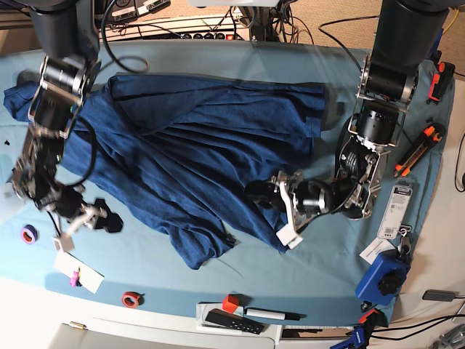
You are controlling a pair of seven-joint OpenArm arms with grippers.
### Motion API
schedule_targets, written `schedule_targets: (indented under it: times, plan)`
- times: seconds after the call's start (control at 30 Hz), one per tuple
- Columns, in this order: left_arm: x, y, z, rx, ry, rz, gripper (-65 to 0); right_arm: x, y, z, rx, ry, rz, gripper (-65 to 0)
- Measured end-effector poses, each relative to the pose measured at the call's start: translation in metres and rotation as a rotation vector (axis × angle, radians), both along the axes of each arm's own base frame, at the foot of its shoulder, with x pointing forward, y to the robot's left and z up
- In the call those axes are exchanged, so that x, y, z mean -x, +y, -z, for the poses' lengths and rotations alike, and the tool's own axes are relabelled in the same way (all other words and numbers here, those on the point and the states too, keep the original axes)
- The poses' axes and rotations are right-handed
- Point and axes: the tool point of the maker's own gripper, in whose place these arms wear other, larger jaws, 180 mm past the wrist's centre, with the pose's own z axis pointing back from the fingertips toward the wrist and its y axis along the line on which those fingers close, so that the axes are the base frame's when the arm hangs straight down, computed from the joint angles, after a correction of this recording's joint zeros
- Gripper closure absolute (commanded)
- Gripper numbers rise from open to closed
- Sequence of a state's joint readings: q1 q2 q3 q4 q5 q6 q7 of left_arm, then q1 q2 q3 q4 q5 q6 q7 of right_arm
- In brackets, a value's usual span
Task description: Layout the t-shirt on the table in an organized manner, then fold the t-shirt properly
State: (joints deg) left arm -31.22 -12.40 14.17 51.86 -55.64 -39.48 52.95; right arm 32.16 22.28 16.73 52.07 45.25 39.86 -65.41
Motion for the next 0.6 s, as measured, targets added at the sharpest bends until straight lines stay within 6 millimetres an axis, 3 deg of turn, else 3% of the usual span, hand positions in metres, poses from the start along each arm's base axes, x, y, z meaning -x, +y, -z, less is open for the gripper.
schedule_targets:
  times: [0.2, 0.4, 0.53, 0.6]
  plan:
    - [0.002, 0.000, 0.002, -0.002, 0.005, 0.001, -29.2, -0.020, 0.001, 0.007, -0.123, 0.060, 0.050, -30.7]
    - [0.002, 0.000, 0.002, -0.001, 0.006, 0.000, -29.2, -0.003, 0.009, 0.065, -0.052, 0.182, 0.079, -30.7]
    - [0.002, 0.000, 0.002, 0.000, 0.007, 0.001, -29.2, -0.007, 0.019, 0.068, -0.047, 0.182, 0.084, -30.4]
    - [0.002, 0.000, 0.002, 0.000, 0.006, 0.001, -29.2, -0.010, 0.018, 0.067, -0.051, 0.164, 0.095, -25.1]
